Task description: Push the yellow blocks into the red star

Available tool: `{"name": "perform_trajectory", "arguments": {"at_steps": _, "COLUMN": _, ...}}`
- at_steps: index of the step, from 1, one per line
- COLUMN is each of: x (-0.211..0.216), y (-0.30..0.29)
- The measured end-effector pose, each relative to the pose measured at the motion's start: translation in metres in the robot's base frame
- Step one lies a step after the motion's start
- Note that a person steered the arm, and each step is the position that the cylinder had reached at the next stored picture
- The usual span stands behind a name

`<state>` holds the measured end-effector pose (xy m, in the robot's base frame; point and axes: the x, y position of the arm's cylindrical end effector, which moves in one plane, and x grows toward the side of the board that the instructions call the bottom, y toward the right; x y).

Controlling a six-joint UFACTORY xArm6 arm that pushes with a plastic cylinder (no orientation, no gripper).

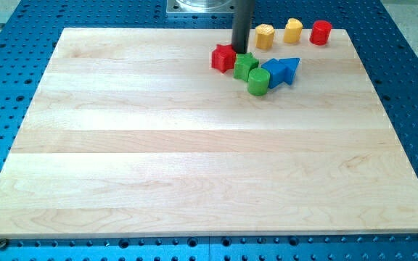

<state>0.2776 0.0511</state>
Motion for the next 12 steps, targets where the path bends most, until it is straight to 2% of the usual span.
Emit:
{"name": "perform_trajectory", "arguments": {"at_steps": 1, "x": 0.044, "y": -0.005}}
{"name": "perform_trajectory", "arguments": {"at_steps": 2, "x": 0.052, "y": 0.009}}
{"name": "perform_trajectory", "arguments": {"at_steps": 3, "x": 0.023, "y": -0.012}}
{"name": "perform_trajectory", "arguments": {"at_steps": 6, "x": 0.002, "y": 0.223}}
{"name": "perform_trajectory", "arguments": {"at_steps": 7, "x": -0.055, "y": 0.250}}
{"name": "perform_trajectory", "arguments": {"at_steps": 8, "x": -0.086, "y": 0.261}}
{"name": "perform_trajectory", "arguments": {"at_steps": 9, "x": -0.086, "y": 0.244}}
{"name": "perform_trajectory", "arguments": {"at_steps": 11, "x": -0.062, "y": 0.112}}
{"name": "perform_trajectory", "arguments": {"at_steps": 12, "x": -0.086, "y": 0.166}}
